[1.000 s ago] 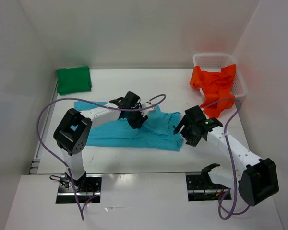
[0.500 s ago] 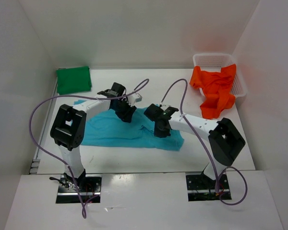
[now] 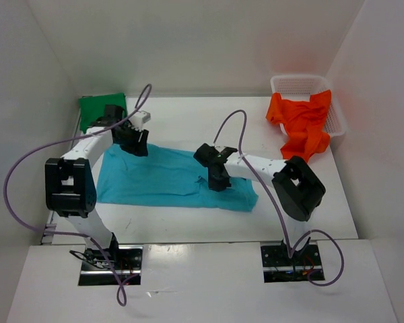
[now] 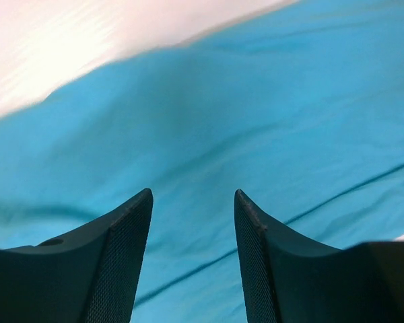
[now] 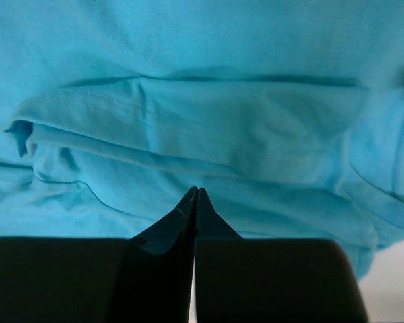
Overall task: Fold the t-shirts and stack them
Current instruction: Fold the flattened tshirt in 1/3 of the way
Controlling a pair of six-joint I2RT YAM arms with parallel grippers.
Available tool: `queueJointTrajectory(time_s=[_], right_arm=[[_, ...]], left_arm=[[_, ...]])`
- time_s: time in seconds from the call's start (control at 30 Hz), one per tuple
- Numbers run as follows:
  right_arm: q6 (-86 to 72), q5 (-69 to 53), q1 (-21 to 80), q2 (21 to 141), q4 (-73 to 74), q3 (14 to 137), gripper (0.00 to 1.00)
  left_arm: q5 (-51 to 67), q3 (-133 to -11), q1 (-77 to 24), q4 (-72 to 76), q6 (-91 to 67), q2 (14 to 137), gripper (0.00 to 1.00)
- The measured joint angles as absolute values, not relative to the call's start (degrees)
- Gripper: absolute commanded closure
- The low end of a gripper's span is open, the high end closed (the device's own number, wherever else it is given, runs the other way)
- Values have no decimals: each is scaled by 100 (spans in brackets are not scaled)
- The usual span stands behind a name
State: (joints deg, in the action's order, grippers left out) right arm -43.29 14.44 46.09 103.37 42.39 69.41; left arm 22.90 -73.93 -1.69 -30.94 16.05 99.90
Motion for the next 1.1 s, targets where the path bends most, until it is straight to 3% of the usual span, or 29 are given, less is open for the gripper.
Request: queueJointTrajectory(time_s=[0.4,1.1], right_arm=[[-4250,1479,4615,10711,4064,7081,100],[-3997,2375,4265,11295,4147,8239,100]], left_arm=[[2314,-6825,1013,-3301,1605,9896,38],[2373,-6777,1149,-3306,1627,9706,37]])
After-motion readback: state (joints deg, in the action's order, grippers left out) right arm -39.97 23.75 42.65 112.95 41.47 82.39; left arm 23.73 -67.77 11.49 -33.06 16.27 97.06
